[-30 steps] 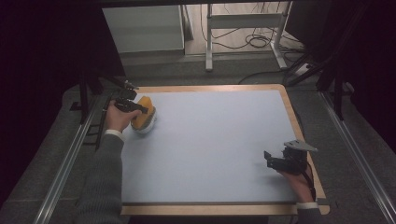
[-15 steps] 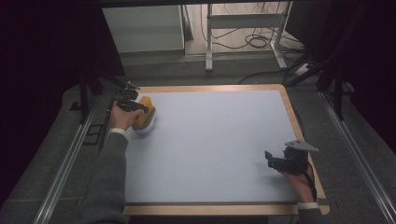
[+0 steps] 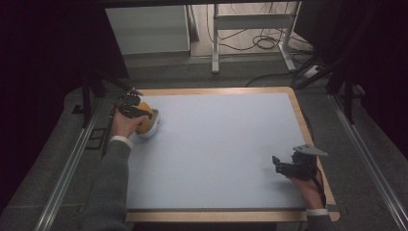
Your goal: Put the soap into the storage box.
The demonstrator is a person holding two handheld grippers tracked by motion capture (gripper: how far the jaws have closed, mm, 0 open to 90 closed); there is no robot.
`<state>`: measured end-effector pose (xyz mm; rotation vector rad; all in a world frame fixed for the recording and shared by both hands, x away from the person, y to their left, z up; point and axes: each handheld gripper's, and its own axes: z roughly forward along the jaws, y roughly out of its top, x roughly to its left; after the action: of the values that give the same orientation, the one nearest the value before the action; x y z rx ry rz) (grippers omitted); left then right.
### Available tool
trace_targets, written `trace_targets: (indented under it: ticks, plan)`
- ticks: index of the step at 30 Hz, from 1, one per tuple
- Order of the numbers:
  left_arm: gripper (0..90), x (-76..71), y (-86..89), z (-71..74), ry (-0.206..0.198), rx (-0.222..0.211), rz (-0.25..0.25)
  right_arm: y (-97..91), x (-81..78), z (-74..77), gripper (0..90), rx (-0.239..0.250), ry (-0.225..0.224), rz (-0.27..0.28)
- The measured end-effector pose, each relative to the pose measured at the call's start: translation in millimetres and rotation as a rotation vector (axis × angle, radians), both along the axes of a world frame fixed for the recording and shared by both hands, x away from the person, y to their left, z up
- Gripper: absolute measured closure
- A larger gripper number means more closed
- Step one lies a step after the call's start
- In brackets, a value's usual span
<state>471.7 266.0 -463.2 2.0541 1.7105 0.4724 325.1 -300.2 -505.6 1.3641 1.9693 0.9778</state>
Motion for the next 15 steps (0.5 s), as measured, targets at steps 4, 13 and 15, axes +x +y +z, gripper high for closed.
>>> trace_targets:
  ticks: [4, 13, 15]
  plan:
    - [23.0, -6.4, 9.3, 0.2, -0.032, -0.022, 0.023, 1.2, 0.1, -0.9, 6.5, -0.003, 0.006, 0.003]
    - [21.1, -24.4, 16.6, 19.0, -0.095, -0.094, -0.026, 1.6, 0.4, -1.2, 6.5, -0.005, 0.009, 0.007]
    - [21.7, -29.1, 15.9, 22.6, -0.107, -0.126, -0.048, 1.5, 0.7, -1.1, 6.5, -0.001, 0.009, 0.005]
